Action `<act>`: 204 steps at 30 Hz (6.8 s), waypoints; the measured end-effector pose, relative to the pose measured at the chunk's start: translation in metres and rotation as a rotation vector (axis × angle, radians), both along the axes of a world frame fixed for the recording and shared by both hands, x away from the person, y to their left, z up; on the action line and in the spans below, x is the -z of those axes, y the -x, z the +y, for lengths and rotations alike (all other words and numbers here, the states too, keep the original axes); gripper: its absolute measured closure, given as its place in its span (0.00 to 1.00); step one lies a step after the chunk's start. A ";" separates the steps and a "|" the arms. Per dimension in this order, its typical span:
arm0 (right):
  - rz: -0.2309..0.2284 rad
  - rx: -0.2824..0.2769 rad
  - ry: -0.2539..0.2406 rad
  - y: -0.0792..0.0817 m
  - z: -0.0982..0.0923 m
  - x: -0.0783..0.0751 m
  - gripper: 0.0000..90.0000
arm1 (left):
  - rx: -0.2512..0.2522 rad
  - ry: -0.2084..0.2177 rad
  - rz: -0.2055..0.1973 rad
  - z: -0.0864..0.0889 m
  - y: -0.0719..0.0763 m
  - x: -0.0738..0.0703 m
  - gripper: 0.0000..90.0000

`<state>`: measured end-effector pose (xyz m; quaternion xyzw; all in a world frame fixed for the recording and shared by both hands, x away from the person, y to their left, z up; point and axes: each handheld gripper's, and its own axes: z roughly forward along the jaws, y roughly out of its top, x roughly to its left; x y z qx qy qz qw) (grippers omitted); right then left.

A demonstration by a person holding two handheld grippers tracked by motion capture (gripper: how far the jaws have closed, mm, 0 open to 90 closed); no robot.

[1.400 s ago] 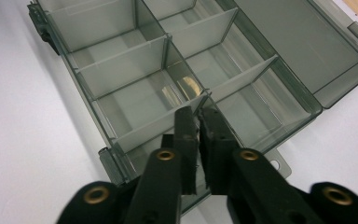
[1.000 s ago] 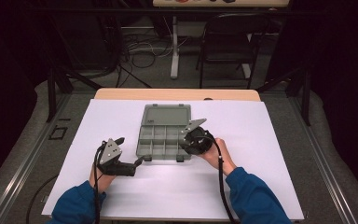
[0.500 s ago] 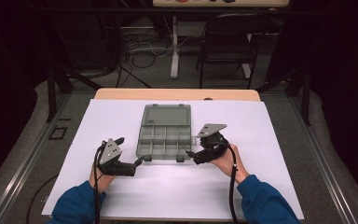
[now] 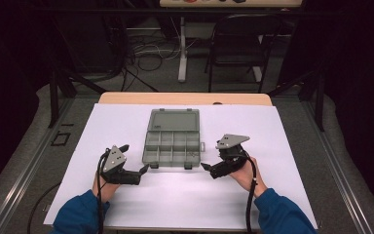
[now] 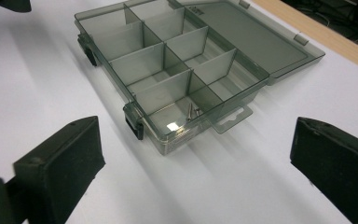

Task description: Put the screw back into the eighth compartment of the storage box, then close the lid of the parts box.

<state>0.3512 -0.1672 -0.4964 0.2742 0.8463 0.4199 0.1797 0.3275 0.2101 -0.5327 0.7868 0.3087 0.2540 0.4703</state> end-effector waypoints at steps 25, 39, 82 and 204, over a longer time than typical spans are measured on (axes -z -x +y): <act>-0.036 -0.028 -0.006 0.010 -0.006 0.006 0.00 | -0.016 -0.006 -0.008 -0.003 0.000 -0.008 0.00; -0.019 -0.044 0.001 0.006 -0.006 0.010 0.00 | -0.018 -0.026 0.049 -0.015 -0.023 -0.021 0.00; 0.001 -0.034 0.013 0.006 -0.006 0.016 0.00 | 0.013 -0.164 0.196 -0.069 -0.079 0.009 0.37; 0.177 0.152 0.270 -0.159 0.044 0.050 1.00 | 0.003 -0.158 0.201 -0.065 -0.079 0.015 0.63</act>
